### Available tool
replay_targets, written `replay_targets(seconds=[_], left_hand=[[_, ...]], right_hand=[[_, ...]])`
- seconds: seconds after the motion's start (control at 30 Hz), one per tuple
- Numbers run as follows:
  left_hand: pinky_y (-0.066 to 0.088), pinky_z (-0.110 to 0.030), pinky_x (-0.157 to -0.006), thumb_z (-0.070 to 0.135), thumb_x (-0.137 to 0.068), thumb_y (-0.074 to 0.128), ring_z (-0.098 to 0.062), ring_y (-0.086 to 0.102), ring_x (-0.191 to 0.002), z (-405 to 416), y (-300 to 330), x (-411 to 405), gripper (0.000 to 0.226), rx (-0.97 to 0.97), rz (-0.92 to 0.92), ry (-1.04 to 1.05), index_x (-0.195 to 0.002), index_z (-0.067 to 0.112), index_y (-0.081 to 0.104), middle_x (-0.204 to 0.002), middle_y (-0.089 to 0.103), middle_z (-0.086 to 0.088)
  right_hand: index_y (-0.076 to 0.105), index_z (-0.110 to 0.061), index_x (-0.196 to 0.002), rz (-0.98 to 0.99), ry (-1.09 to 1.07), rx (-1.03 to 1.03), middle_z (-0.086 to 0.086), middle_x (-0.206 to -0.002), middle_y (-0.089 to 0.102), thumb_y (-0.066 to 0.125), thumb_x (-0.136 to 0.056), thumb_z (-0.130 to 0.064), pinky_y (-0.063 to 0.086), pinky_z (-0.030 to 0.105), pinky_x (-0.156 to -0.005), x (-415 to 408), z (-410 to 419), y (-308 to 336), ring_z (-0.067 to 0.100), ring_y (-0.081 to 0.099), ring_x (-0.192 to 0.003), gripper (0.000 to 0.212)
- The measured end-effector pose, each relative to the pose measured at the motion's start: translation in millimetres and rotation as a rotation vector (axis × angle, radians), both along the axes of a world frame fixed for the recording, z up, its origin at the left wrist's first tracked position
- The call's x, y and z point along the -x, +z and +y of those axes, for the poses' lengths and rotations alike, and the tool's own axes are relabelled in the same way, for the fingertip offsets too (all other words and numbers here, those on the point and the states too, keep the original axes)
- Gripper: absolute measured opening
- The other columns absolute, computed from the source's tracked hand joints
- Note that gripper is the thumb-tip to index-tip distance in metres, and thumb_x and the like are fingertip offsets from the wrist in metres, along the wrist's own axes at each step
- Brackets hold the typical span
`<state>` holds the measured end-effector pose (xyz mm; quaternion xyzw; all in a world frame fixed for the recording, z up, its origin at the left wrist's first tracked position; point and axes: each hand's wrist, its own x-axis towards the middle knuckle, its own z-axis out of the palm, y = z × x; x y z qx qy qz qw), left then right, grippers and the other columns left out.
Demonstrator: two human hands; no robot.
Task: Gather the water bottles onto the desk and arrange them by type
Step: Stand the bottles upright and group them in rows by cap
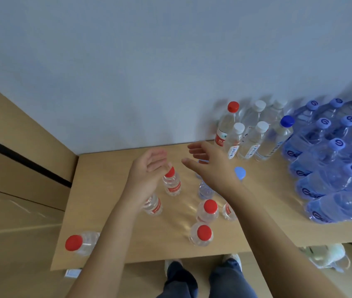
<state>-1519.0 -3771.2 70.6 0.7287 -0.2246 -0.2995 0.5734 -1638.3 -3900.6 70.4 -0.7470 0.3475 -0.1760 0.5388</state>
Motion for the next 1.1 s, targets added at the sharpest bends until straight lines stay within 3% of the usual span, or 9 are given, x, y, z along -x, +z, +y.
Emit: replay_targets(seconds=[0.23, 0.5, 0.7, 0.87, 0.97, 1.1], left_hand=[[0.051, -0.01, -0.08, 0.006, -0.087, 0.072, 0.002, 0.066, -0.104, 38, 1, 7, 0.032, 0.043, -0.002, 0.088, -0.112, 0.024, 0.065, -0.117, 0.068, 0.011], [0.049, -0.008, -0.072, 0.005, -0.088, 0.07, 0.01, 0.065, -0.097, 53, -13, 63, 0.029, 0.033, 0.064, 0.171, -0.113, 0.019, 0.064, -0.116, 0.068, 0.009], [0.05, -0.01, -0.08, 0.004, -0.089, 0.069, 0.006, 0.066, -0.1, 47, -22, 94, 0.027, 0.045, 0.109, 0.163, -0.108, 0.023, 0.063, -0.117, 0.068, 0.007], [0.049, -0.01, -0.084, 0.006, -0.089, 0.07, -0.001, 0.066, -0.107, 33, -29, 93, 0.028, 0.018, 0.108, 0.117, -0.114, 0.017, 0.064, -0.118, 0.068, 0.008], [0.049, -0.008, -0.081, 0.005, -0.089, 0.069, 0.003, 0.065, -0.104, 23, -32, 84, 0.032, -0.011, 0.101, 0.082, -0.12, 0.011, 0.062, -0.12, 0.067, 0.005], [0.048, -0.008, -0.081, 0.006, -0.09, 0.069, 0.001, 0.064, -0.105, 13, -34, 71, 0.031, -0.036, 0.085, 0.049, -0.12, 0.01, 0.063, -0.119, 0.067, 0.004]], right_hand=[[0.062, -0.017, -0.118, 0.0, 0.035, -0.015, -0.006, -0.116, 0.064, 0.072, -0.089, -0.027, 0.049, 0.026, -0.096, 14, 27, 1, 0.009, 0.06, -0.11, 0.033], [0.063, -0.015, -0.116, -0.034, -0.025, 0.011, -0.002, -0.115, 0.066, 0.07, -0.09, -0.018, 0.05, 0.026, -0.095, 51, 13, 5, 0.012, 0.062, -0.109, 0.027], [0.06, -0.022, -0.111, 0.041, -0.06, 0.072, -0.019, -0.102, 0.059, 0.072, -0.087, -0.017, 0.042, 0.019, -0.084, 71, -6, -9, 0.011, 0.058, -0.106, 0.027], [0.055, -0.009, -0.129, 0.289, 0.014, 0.094, 0.002, -0.124, 0.059, 0.071, -0.087, -0.019, 0.044, 0.027, -0.087, 57, -10, -30, 0.017, 0.055, -0.109, 0.046], [0.055, -0.005, -0.119, 0.421, 0.054, 0.081, 0.006, -0.103, 0.058, 0.071, -0.084, -0.015, 0.035, 0.021, -0.058, 42, -9, -42, 0.017, 0.05, -0.086, 0.04], [0.053, -0.006, -0.113, 0.457, 0.001, -0.036, 0.005, -0.093, 0.052, 0.07, -0.081, -0.01, 0.039, 0.03, -0.068, 27, -8, -58, 0.019, 0.049, -0.082, 0.036]])
